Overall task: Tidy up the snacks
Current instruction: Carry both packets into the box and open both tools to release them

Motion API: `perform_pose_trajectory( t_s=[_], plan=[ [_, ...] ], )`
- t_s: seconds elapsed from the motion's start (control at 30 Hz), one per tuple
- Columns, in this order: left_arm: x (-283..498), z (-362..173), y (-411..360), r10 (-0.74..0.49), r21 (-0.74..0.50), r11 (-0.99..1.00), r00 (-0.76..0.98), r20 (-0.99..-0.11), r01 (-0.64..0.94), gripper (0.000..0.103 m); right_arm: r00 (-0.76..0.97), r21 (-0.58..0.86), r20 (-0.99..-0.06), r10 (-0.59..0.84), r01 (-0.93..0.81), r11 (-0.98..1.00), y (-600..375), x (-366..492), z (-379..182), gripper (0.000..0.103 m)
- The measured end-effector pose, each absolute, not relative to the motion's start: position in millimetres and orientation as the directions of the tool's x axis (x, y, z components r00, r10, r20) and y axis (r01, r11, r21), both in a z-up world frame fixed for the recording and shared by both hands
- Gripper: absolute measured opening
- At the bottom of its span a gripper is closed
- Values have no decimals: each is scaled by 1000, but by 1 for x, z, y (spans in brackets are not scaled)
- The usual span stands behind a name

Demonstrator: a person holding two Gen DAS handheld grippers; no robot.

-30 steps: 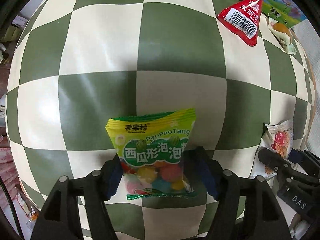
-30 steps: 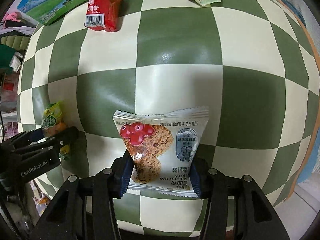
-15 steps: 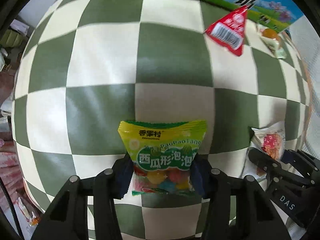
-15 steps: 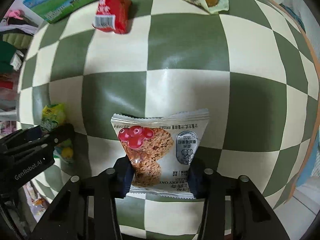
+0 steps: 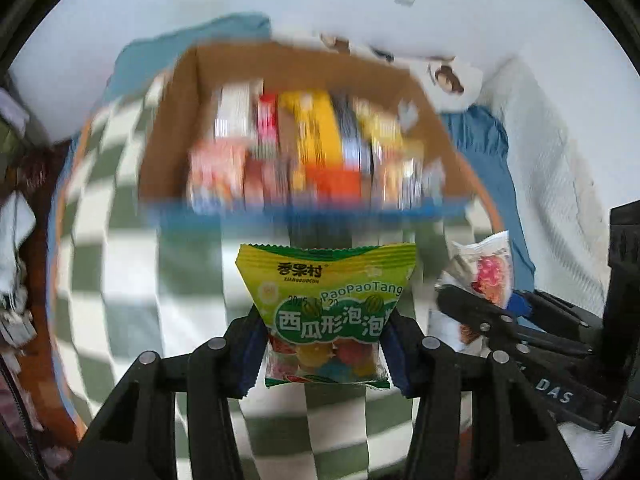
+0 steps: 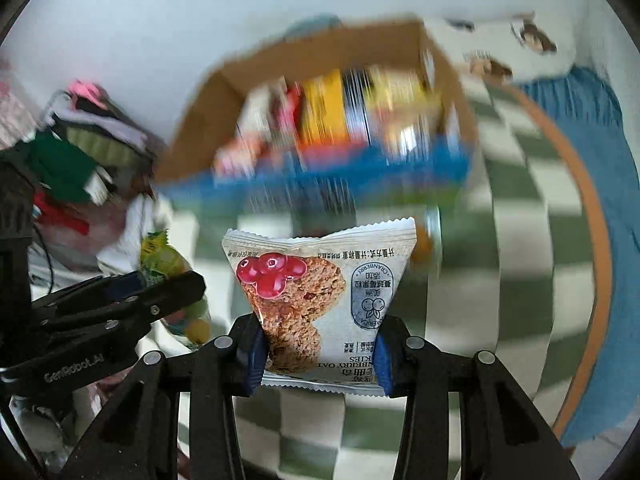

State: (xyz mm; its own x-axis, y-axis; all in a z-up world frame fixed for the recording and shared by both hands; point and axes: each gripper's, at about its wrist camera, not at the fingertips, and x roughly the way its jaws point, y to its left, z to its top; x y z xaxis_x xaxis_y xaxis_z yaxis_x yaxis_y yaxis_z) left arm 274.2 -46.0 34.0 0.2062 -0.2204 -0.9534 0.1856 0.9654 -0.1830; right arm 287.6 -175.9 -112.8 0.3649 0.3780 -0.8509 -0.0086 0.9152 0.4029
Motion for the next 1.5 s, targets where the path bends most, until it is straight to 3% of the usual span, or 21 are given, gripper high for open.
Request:
perform_pose_trajectory(
  t_s=[0.17,0.57,0.8,0.83,0.87,0.9,0.93,0.97,1.0,1.03,1.2,1.5],
  plan=[
    [357,33,-52,-133,-87,975,226,-965,203,48,378,348,-863,335,-35,937,-186,363,-85,45],
    [472,-41,-54,-47,-39,986,45,-998,163,48,241,322,-922,304,40,946,-192,477,-146,45],
    [508,-63,-56,-117,-122,987,-52,-992,104,49,185,347,-925,333,46,937,-187,535,-164,47],
    [511,-66,-57,-130,-137,986,-69,-989,94,49,171,348,-926,336,46,936,-186,541,-167,53],
    [513,-68,-58,-147,-153,984,-78,-986,89,51,152,345,-930,335,49,937,-186,546,-171,61],
    [515,-68,-58,-157,-164,983,-81,-984,82,58,140,343,-933,333,54,938,-187,549,-173,78],
    [516,-67,-59,-146,-152,985,-71,-987,83,66,129,329,-939,320,58,943,-187,551,-175,88],
    [517,-65,-60,-142,-147,985,-58,-988,92,73,123,313,-945,304,59,948,-188,552,-176,90],
    [518,-63,-60,-142,-146,985,-48,-989,96,85,118,299,-949,291,59,952,-188,552,-177,92],
    [518,-62,-59,-137,-141,985,-40,-990,99,90,116,291,-952,283,56,955,-188,552,-177,92],
    [513,-55,-56,-87,-87,990,-4,-996,111,99,122,233,-966,227,41,972,-188,544,-174,93],
    [475,-45,-42,-54,-49,994,50,-997,96,99,121,185,-976,180,31,982,-186,508,-171,93]
  ],
)
